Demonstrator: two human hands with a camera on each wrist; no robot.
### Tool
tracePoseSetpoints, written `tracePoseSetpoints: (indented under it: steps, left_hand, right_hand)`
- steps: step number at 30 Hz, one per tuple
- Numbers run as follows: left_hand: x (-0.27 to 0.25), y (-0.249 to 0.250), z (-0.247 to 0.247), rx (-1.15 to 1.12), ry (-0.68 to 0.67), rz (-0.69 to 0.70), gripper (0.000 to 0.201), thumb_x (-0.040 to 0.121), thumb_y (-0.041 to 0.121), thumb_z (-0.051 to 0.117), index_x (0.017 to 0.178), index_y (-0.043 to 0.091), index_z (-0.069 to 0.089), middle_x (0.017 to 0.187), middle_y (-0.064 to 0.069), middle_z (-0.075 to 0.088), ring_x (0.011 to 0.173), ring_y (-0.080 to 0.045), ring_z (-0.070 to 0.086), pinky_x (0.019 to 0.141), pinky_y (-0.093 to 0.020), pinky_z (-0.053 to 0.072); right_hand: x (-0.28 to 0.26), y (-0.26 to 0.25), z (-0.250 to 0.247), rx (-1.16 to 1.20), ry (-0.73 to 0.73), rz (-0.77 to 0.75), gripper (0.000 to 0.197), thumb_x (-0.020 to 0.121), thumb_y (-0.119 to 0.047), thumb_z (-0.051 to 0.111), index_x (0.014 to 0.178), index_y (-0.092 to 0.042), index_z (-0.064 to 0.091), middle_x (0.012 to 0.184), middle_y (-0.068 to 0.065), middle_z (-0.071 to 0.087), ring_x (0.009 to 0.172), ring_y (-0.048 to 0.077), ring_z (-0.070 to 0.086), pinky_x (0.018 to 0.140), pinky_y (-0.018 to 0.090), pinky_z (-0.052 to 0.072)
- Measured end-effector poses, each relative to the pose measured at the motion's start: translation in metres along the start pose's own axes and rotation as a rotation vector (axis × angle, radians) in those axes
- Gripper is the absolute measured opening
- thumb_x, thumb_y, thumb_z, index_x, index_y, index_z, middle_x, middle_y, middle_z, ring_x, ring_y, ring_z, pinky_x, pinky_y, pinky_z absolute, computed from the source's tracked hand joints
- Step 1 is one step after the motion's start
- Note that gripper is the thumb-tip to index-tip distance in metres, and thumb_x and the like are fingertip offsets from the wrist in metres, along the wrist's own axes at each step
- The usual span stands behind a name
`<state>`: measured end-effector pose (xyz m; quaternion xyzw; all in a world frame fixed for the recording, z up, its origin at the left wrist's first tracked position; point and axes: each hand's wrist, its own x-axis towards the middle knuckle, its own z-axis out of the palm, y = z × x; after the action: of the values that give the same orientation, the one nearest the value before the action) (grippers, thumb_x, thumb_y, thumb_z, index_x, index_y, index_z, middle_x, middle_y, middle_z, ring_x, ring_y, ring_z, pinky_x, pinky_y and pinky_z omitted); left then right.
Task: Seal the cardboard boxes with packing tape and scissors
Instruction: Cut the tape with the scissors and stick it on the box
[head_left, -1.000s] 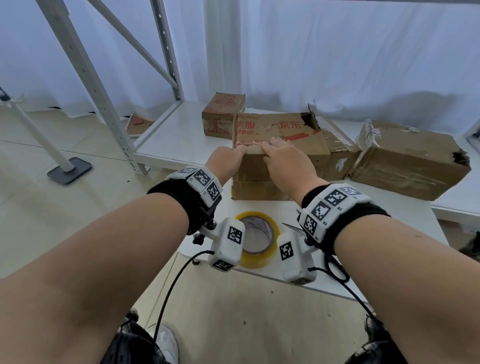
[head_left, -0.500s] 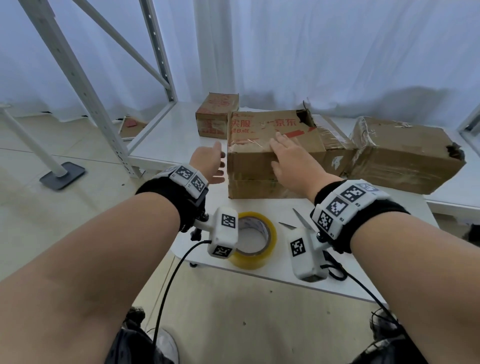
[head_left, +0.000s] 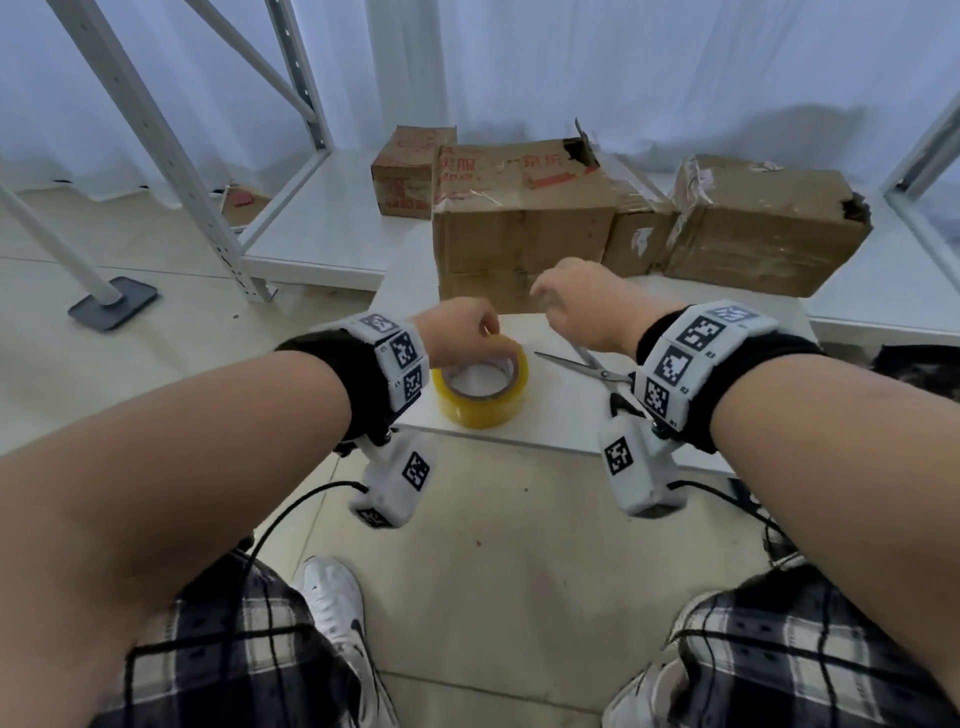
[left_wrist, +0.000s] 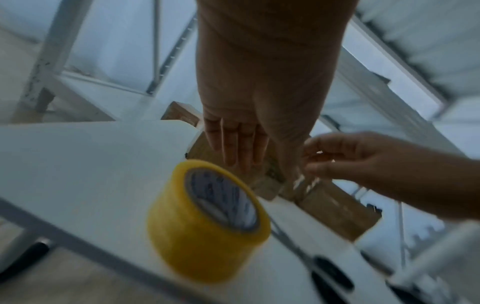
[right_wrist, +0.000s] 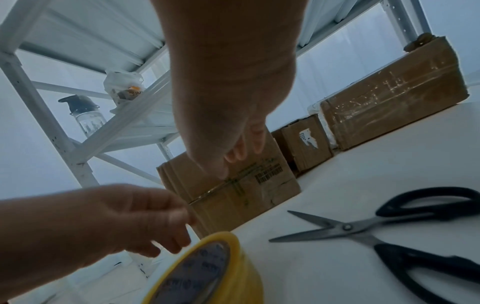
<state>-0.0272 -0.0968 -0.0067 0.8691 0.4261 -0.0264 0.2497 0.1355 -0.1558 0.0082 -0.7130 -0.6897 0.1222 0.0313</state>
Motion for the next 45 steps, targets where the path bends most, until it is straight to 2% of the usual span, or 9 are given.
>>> tracePoseSetpoints:
  steps: [3,5,9,14,18,23,34,40,45]
  left_hand:
    - [-0.007,0.005,0.026,0.248,-0.247,0.02,0.058,0.083,0.051,0.066,0.122,0.008,0.056,0.115,-0.003,0.057,0.108,-0.026,0.056,0.089,-0.033,0.044]
    - [-0.009,0.006,0.033,0.459,-0.34,0.015,0.047,0.086,0.043,0.065,0.116,0.006,0.058,0.108,-0.007,0.056,0.108,-0.03,0.056,0.089,-0.037,0.045]
    - [-0.01,0.007,0.003,0.253,-0.18,0.094,0.012,0.091,0.02,0.057,0.09,0.009,0.058,0.087,-0.01,0.051,0.078,-0.024,0.049,0.068,-0.032,0.04]
    - [-0.018,0.008,-0.038,-0.195,0.03,0.104,0.022,0.087,0.025,0.066,0.099,0.007,0.067,0.091,-0.008,0.062,0.08,-0.018,0.054,0.072,-0.033,0.047]
    - [-0.021,0.011,-0.049,-0.334,0.1,0.081,0.022,0.087,0.023,0.066,0.098,0.004,0.067,0.095,-0.019,0.064,0.078,-0.02,0.054,0.071,-0.034,0.046]
    - [-0.017,0.01,-0.046,-0.415,0.092,0.011,0.031,0.088,0.028,0.066,0.103,0.0,0.067,0.108,-0.026,0.064,0.086,-0.025,0.058,0.089,-0.043,0.052]
    - [-0.008,0.01,-0.04,-0.441,0.068,-0.067,0.032,0.088,0.032,0.066,0.1,0.003,0.068,0.105,-0.02,0.066,0.093,-0.028,0.062,0.091,-0.042,0.053]
    - [-0.01,0.018,-0.038,-0.553,0.068,-0.031,0.027,0.093,0.029,0.06,0.104,0.005,0.064,0.1,-0.011,0.063,0.081,-0.014,0.058,0.067,-0.02,0.051]
    - [-0.014,0.026,-0.04,-0.697,0.018,0.014,0.057,0.087,0.017,0.067,0.134,0.021,0.036,0.116,-0.013,0.058,0.103,-0.027,0.06,0.088,-0.037,0.051]
  right_hand:
    - [-0.013,0.001,0.004,0.04,-0.117,0.076,0.044,0.098,-0.012,0.043,0.141,-0.011,0.041,0.145,0.011,0.041,0.131,0.028,0.041,0.105,0.035,0.034]
    - [-0.019,0.003,0.003,0.105,-0.126,0.101,0.047,0.098,-0.01,0.042,0.144,-0.009,0.037,0.148,0.009,0.04,0.133,0.025,0.04,0.104,0.031,0.033]
    - [-0.019,0.007,-0.005,0.28,-0.127,0.157,0.055,0.093,-0.008,0.05,0.145,-0.007,0.034,0.146,0.011,0.041,0.132,0.025,0.041,0.105,0.034,0.036]
    - [-0.015,0.0,-0.02,0.577,-0.08,0.122,0.076,0.083,-0.008,0.066,0.149,-0.007,0.028,0.148,0.01,0.039,0.133,0.022,0.041,0.104,0.029,0.037]
    - [-0.01,-0.011,-0.024,0.704,0.008,0.037,0.057,0.079,-0.008,0.07,0.132,-0.006,0.051,0.125,0.015,0.06,0.117,0.028,0.056,0.103,0.042,0.045]
    - [-0.007,-0.02,-0.021,0.684,0.136,-0.026,0.052,0.081,-0.006,0.068,0.131,-0.002,0.054,0.119,0.009,0.06,0.111,0.022,0.058,0.098,0.04,0.05]
    - [0.004,-0.02,-0.01,0.648,0.284,-0.026,0.01,0.09,-0.007,0.063,0.097,-0.011,0.068,0.091,0.003,0.064,0.085,0.014,0.063,0.066,0.017,0.055]
    - [0.009,-0.015,-0.015,0.454,0.446,0.019,0.011,0.091,-0.013,0.059,0.082,-0.016,0.066,0.086,-0.001,0.062,0.085,0.013,0.057,0.081,0.028,0.049]
    - [0.01,-0.011,-0.021,0.408,0.497,0.061,0.01,0.093,-0.013,0.055,0.091,-0.012,0.065,0.089,0.001,0.06,0.088,0.018,0.057,0.084,0.037,0.05]
